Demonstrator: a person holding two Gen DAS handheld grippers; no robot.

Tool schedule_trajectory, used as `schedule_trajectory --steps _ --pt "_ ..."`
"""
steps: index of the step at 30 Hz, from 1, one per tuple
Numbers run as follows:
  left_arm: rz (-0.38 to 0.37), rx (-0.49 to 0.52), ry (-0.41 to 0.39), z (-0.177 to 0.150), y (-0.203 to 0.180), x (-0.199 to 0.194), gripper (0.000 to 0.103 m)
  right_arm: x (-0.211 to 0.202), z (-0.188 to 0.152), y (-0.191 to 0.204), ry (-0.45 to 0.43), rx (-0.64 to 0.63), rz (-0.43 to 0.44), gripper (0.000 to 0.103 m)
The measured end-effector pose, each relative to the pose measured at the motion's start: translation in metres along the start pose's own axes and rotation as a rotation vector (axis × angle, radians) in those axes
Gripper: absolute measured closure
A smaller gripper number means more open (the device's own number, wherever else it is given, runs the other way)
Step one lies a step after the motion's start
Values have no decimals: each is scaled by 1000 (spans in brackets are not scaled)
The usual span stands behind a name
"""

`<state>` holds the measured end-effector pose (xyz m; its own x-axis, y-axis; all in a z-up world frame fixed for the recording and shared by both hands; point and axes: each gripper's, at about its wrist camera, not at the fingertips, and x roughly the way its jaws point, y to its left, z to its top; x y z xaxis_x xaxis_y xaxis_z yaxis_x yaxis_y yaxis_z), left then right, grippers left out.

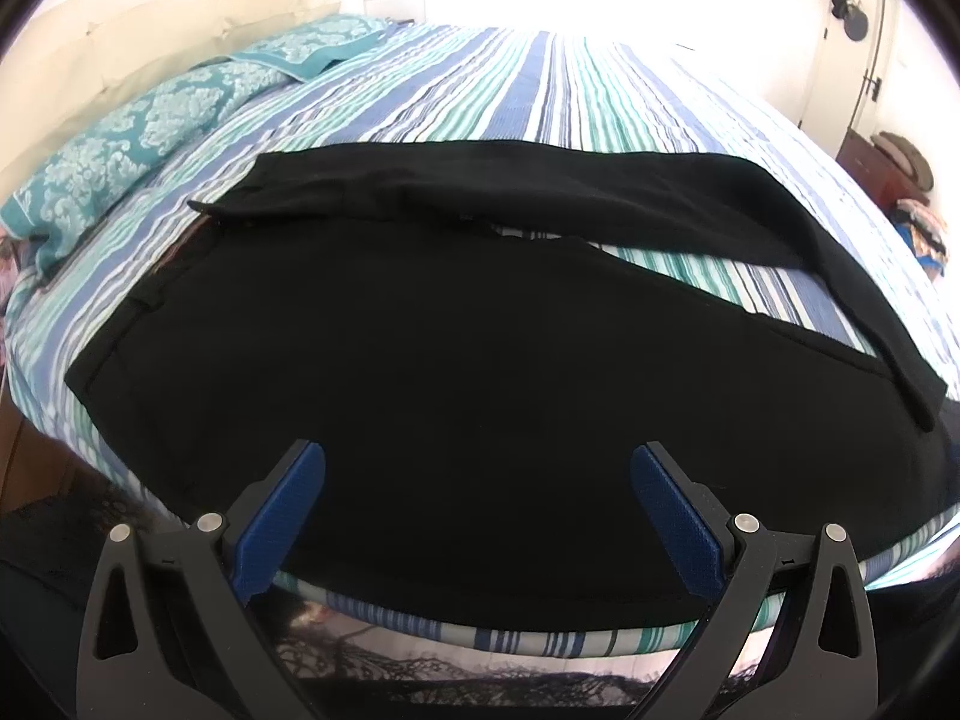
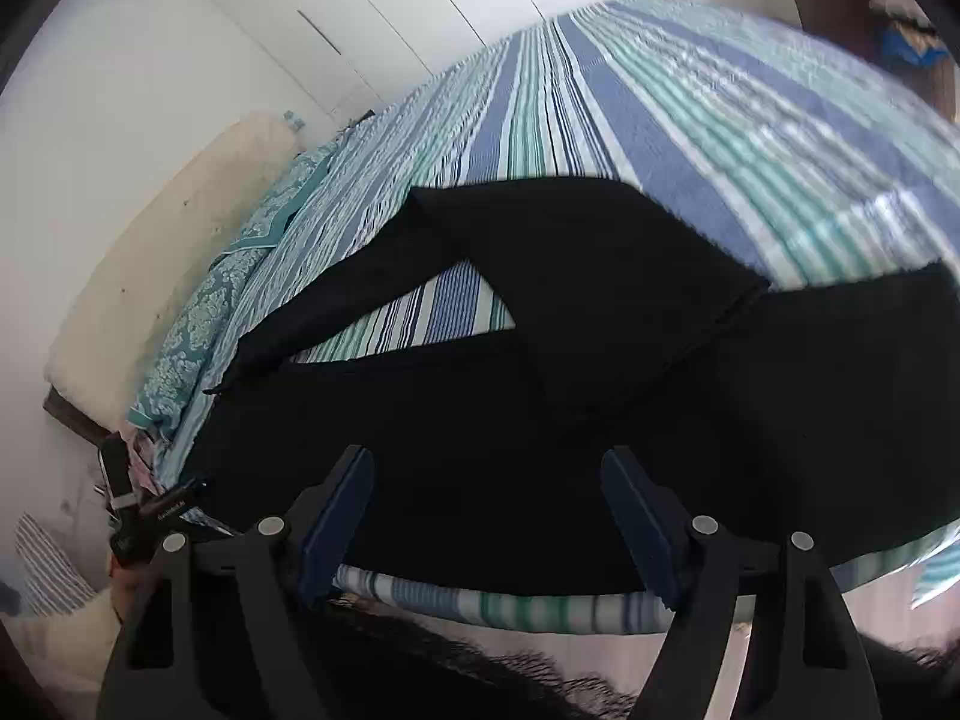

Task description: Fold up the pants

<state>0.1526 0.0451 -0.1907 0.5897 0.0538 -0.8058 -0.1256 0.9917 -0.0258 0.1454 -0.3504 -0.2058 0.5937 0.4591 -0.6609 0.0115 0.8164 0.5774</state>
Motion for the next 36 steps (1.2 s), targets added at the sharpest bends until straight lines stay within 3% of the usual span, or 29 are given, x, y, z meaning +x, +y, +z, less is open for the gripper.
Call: schedule_trajectory --steps 2,7,8,9,10,11,14,18,21,23,24,30,36 --pt "-2 1 4 0 0 0 1 18 1 -10 2 117 20 32" --pt "-2 11 -16 2 1 -4 1 40 11 -46 -87 469 76 38" --pt "1 15 -14 2 1 -3 1 44 12 -51 -86 520 69 48" --pt "2 17 -10 2 1 -2 1 46 11 -56 -91 571 58 68" --pt "4 18 -3 2 1 -1 1 47 10 -59 -93 604 28 81" --pt "4 19 6 2 0 0 1 44 10 -61 -99 617 -18 90" --pt "-31 18 44 6 -5 1 1 30 13 -61 -147 605 -60 92" --pt "-153 45 87 41 -27 11 1 -9 23 -55 -219 568 29 94" --pt "-313 74 165 96 -58 37 1 -37 36 -46 -254 479 49 99" --pt "-467 31 239 134 -74 63 1 -50 41 -45 -275 457 65 99" --pt "-507 -11 272 155 -80 80 1 -55 42 -45 -291 455 73 99" --pt "-481 -184 373 231 -110 157 1 -65 43 -57 -297 452 67 99" --pt "-395 -209 405 256 -134 205 2 -72 27 -73 -279 479 96 99"
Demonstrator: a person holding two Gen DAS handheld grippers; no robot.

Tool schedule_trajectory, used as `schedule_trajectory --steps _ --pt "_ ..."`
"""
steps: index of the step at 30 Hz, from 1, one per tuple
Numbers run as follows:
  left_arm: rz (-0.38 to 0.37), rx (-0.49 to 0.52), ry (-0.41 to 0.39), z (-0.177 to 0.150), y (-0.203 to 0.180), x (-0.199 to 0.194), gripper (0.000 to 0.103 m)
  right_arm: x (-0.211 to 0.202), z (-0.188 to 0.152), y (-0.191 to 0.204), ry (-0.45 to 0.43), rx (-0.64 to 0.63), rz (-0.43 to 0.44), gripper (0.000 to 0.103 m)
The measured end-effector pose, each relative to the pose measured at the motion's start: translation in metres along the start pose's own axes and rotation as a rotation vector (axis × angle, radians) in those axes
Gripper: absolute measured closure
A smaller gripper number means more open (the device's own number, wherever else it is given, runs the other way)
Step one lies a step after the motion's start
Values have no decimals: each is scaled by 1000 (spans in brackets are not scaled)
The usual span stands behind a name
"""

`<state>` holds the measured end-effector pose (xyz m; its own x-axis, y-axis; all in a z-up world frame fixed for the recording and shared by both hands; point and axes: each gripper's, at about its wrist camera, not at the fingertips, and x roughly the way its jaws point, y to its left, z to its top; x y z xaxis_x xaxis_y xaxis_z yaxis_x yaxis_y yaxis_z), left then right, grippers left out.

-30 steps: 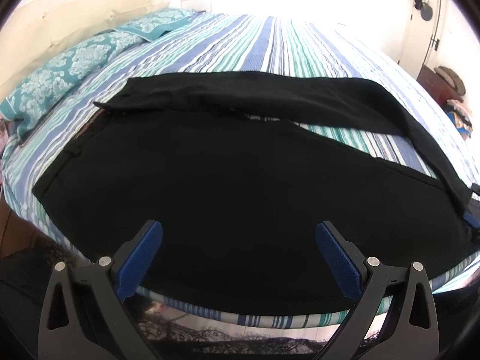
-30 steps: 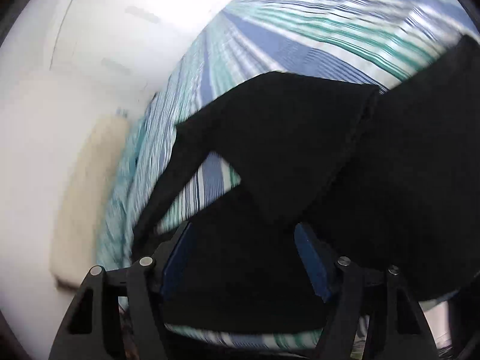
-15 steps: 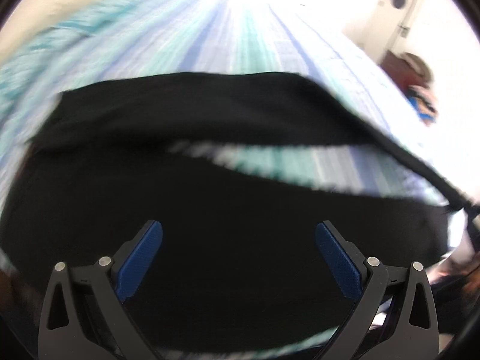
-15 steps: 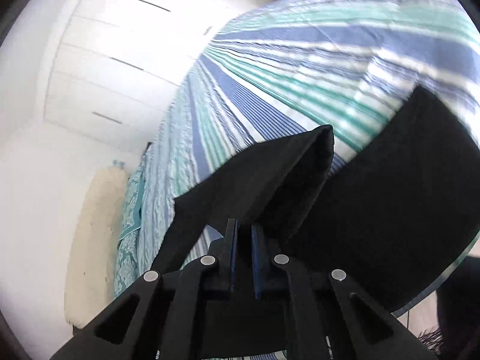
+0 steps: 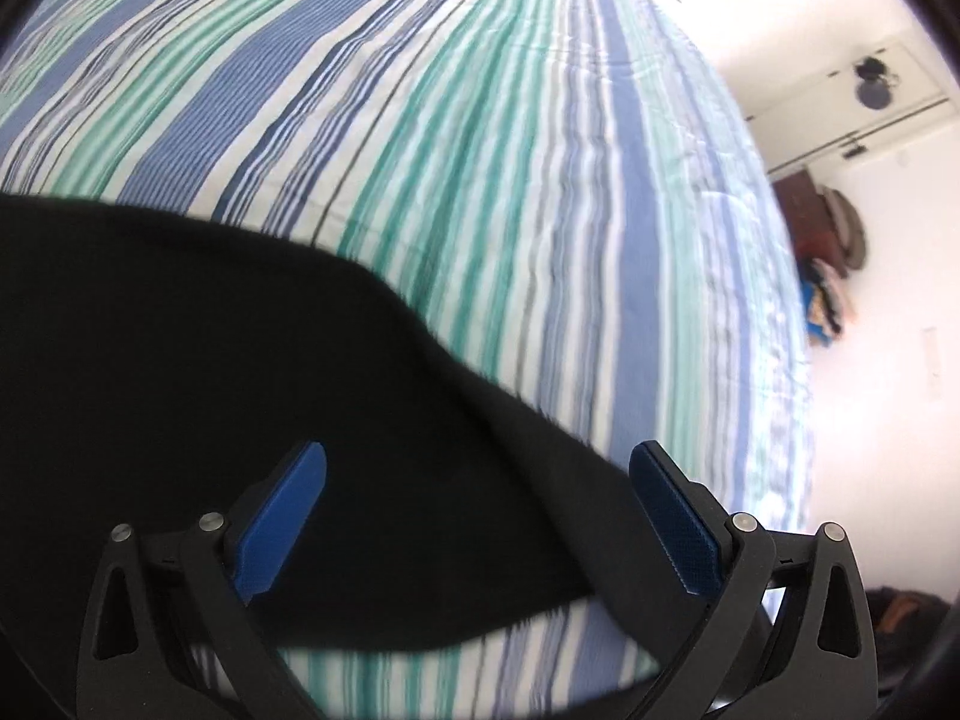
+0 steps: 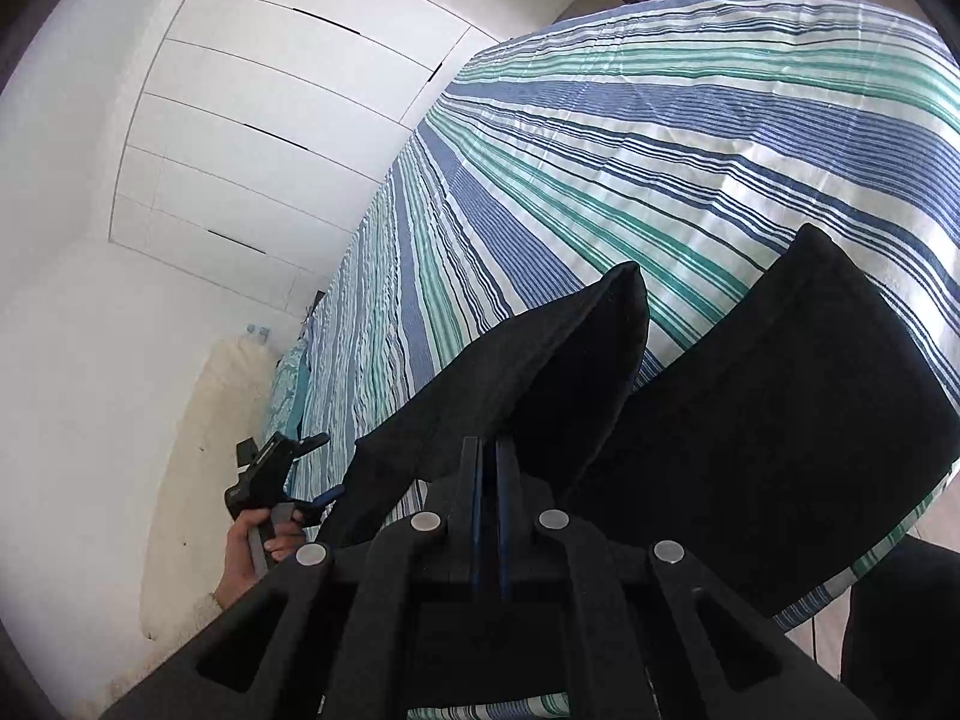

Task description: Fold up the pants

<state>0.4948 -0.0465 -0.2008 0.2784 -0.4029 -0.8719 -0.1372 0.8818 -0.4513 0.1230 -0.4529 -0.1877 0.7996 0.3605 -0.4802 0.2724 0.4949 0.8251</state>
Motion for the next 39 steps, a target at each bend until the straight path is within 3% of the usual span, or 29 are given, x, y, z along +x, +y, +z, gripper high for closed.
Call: schedule_trajectory --steps 1,3,4,5,7,8,11,13,17,19,21,24,28,33,39 --pt "25 3 -4 4 -1 5 6 -3 1 0 0 5 11 99" --pt "57 -3 11 11 0 17 35 -7 6 1 -6 7 28 99" --pt "57 -12 31 13 3 22 60 -10 8 2 -8 6 38 99" --pt "51 -28 54 14 7 28 78 -13 9 4 -9 8 48 99" --pt "59 -55 45 13 15 29 93 -19 13 8 -13 10 66 99" --pt "41 -70 21 10 18 23 96 -18 16 8 -11 14 75 99" --pt "-65 -116 -82 -6 26 -15 98 -22 22 10 -7 14 89 99" --pt "-98 -84 -166 -23 22 -49 98 -24 31 12 -11 -12 72 99" --pt "-113 10 -319 -105 29 -132 97 -35 54 25 -3 -119 51 99" --pt "-83 13 -316 -157 45 -142 97 -40 59 21 34 -175 1 99" --pt "-33 2 -260 -205 67 -134 97 -39 56 0 88 -168 -76 99" --pt "-21 -52 -197 -243 87 -118 97 -28 40 -37 173 -147 -200 99" --pt "-16 -35 -246 -257 80 -125 98 -19 18 -65 231 -139 -307 99" --pt "-17 41 -252 -271 63 -135 98 -33 17 -57 173 -196 -356 99" --pt "-49 42 -199 -298 67 -132 98 -50 24 -56 135 -268 -453 100"
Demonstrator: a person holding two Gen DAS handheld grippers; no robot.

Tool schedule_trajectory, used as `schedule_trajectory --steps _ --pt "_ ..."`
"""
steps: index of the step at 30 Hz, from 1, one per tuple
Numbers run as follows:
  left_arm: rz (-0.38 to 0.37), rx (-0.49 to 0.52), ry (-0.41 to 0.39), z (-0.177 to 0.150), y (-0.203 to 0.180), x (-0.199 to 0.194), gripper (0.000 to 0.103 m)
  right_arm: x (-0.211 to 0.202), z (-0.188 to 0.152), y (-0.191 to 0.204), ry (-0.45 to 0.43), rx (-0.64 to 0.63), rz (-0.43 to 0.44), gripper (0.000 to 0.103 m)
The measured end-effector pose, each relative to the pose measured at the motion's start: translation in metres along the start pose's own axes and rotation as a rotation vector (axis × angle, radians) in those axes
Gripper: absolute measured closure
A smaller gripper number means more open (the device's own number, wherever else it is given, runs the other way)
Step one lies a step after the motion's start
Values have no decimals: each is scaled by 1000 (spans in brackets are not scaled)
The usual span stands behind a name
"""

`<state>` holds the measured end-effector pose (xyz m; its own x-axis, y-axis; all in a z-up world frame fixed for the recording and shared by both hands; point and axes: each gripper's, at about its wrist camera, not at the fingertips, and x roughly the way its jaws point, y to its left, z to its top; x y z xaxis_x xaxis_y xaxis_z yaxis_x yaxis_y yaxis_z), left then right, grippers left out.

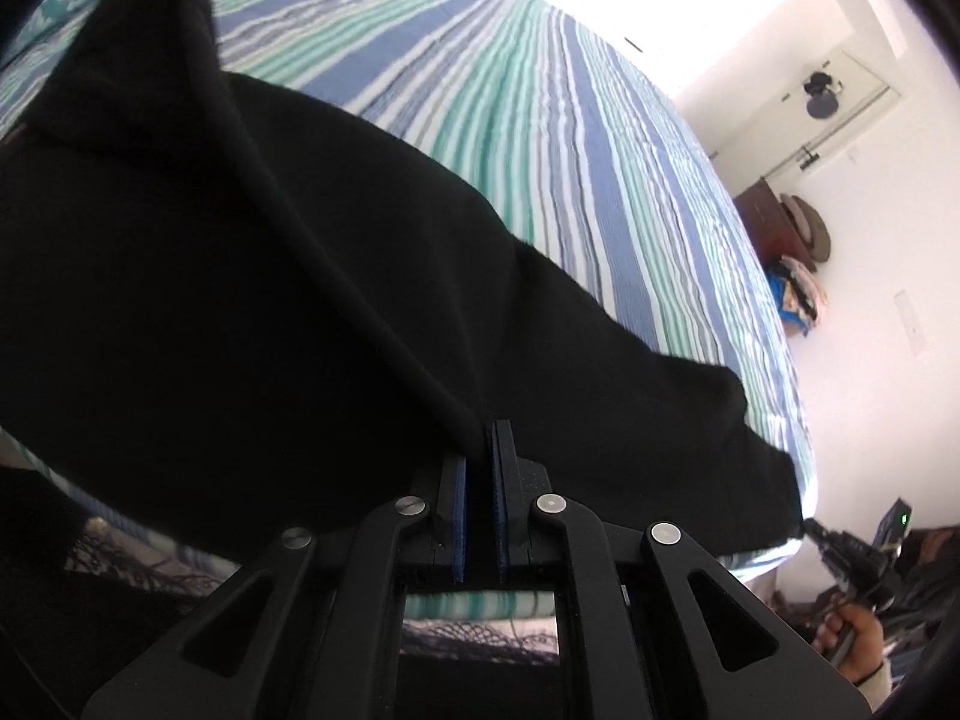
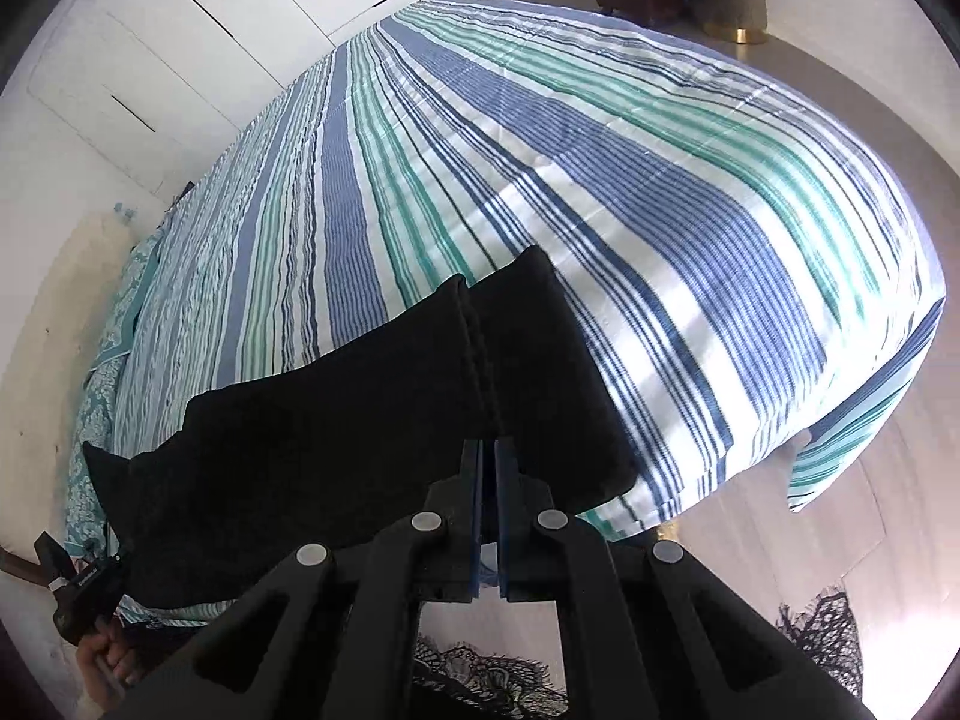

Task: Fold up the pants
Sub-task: 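Hold the pants with both grippers and raise them off the bed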

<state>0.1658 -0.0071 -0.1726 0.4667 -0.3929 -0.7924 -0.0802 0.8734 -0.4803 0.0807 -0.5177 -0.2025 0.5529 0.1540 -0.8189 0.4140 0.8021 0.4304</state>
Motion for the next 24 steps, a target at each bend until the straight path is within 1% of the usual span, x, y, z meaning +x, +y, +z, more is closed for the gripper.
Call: schedule_trajectory --steps 1,2,3,5,8,9,10,11,12,13,14,15,17,19,20,21,22,24 --pt "5 15 -1 -3 -3 -3 98 -1 1 -1 -7 -11 -18 100" --pt "5 31 -1 -4 -5 -4 98 -4 3 -1 -15 -18 -43 103" --pt "5 39 5 -5 -6 -4 98 -7 4 -2 -27 -21 -66 103" --pt "4 29 16 -6 -3 -4 98 -10 8 -9 -41 -11 -89 103" --pt "-5 9 26 -4 3 -3 98 -8 9 -18 -23 31 -70 103" --pt "-6 8 25 -8 8 -5 98 -9 9 -17 -21 26 -49 103" --pt "-6 8 23 -8 9 -6 98 -8 8 -13 -9 13 -3 102" --pt "-7 9 23 -11 8 -5 98 -8 7 -10 7 8 31 98" --pt "-8 10 22 -8 5 -3 98 -4 6 -7 37 10 47 86" --pt "-9 10 21 -8 4 -2 98 -1 4 -5 56 18 44 77" --pt "-10 13 20 -8 4 -3 98 3 2 -4 70 30 42 60" --pt "-9 15 20 -8 4 -3 98 6 0 -5 82 45 45 59" --pt "-9 17 23 -9 5 -2 98 12 -1 -1 86 27 40 59" --pt "-7 17 28 -9 4 1 98 22 1 5 109 -21 -1 59" --pt "-4 16 30 -10 5 1 98 28 1 8 125 -42 -7 61" --pt "-3 18 31 -11 4 2 98 36 1 11 158 -66 -8 85" --pt "-1 19 32 -12 4 2 98 40 1 15 183 -90 -12 96" --pt "1 23 37 -17 4 1 98 36 1 25 173 -152 -39 95"
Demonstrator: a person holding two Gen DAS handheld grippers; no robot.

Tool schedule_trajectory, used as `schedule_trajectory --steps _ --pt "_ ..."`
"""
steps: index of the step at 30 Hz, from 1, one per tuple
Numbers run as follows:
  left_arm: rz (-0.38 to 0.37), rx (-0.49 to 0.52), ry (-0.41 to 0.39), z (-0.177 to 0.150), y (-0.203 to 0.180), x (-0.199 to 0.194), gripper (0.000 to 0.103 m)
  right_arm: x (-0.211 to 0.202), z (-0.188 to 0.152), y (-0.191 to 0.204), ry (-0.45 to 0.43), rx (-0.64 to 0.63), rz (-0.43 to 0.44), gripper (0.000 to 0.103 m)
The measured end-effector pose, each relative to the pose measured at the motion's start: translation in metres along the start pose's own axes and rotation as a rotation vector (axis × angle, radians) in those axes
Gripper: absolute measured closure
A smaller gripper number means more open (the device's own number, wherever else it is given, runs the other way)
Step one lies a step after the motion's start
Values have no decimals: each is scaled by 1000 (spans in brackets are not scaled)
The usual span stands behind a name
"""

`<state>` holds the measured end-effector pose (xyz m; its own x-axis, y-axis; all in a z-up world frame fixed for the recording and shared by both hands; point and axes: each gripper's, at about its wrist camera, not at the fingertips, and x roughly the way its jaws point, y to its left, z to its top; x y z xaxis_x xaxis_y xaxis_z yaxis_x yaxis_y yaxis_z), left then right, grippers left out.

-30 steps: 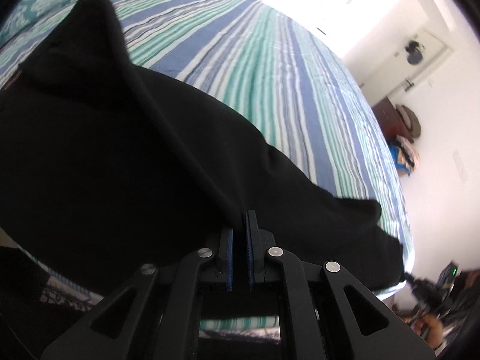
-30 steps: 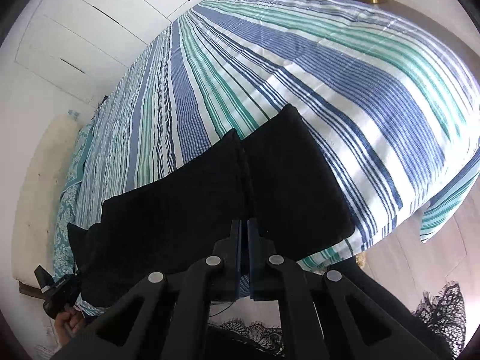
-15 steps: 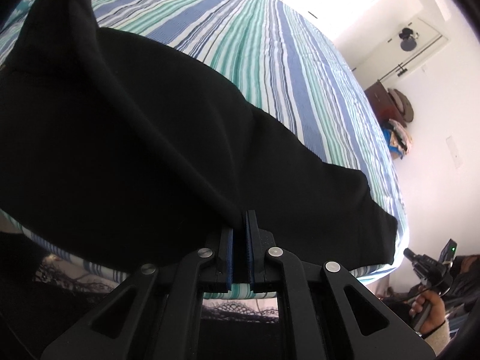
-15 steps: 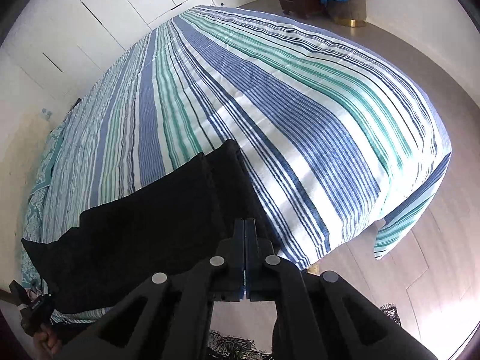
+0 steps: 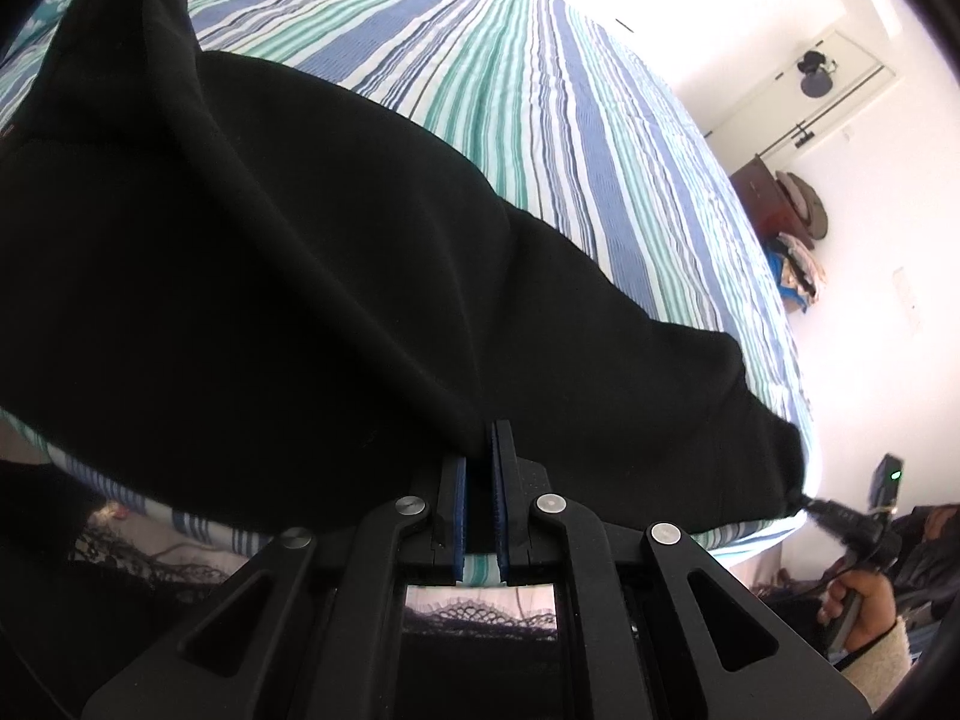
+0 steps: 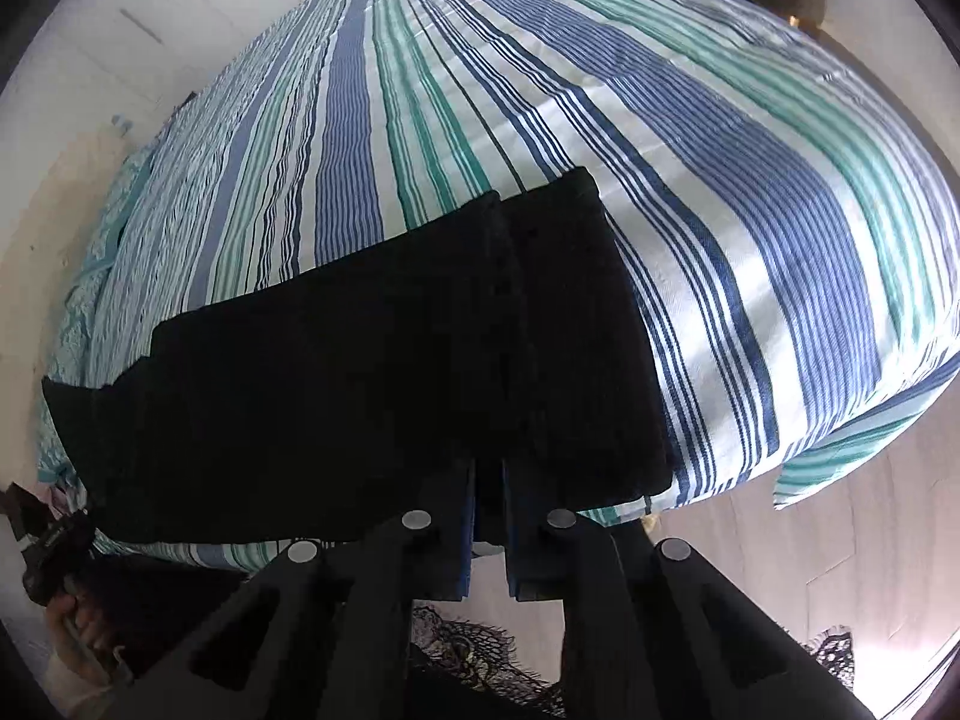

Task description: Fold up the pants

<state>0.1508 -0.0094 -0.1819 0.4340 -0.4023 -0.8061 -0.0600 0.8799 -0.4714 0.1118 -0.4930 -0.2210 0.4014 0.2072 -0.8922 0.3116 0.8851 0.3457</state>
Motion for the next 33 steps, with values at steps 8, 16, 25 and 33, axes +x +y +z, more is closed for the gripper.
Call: schedule_trajectory --steps 8,16,25,33 --pt "-8 81 77 -22 -27 16 97 -23 5 -6 -92 -21 -157 95" --pt "-10 62 128 -25 -23 23 98 -7 15 -15 -32 38 -180 94" --pt "43 79 157 -35 -19 4 42 -30 12 -16 -149 66 -202 23" --pt "120 101 -122 30 44 -79 32 -83 -3 69 -359 -130 -234 16"
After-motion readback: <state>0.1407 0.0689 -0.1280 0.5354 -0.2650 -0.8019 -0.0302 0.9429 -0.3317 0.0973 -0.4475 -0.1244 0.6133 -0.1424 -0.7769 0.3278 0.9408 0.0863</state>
